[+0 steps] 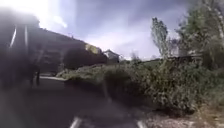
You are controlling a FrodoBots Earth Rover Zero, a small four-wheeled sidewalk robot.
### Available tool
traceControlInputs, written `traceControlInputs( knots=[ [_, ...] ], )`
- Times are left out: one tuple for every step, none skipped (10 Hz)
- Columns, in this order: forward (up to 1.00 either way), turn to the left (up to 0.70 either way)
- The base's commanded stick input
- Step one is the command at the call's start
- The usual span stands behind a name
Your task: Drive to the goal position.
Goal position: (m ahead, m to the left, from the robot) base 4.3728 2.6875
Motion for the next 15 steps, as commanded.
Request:
traceControlInputs(
  knots=[
    [0.70, 0.00],
    [0.70, 0.00],
    [0.70, 0.00],
    [0.70, 0.00],
    [0.70, 0.17],
    [0.70, 0.35],
    [0.70, 0.35],
    [0.70, 0.35],
    [0.70, 0.35],
    [0.70, 0.29],
    [0.70, 0.06],
    [0.70, 0.00],
    [0.70, 0.00],
    [0.70, 0.00],
    [0.70, 0.00]
  ],
)
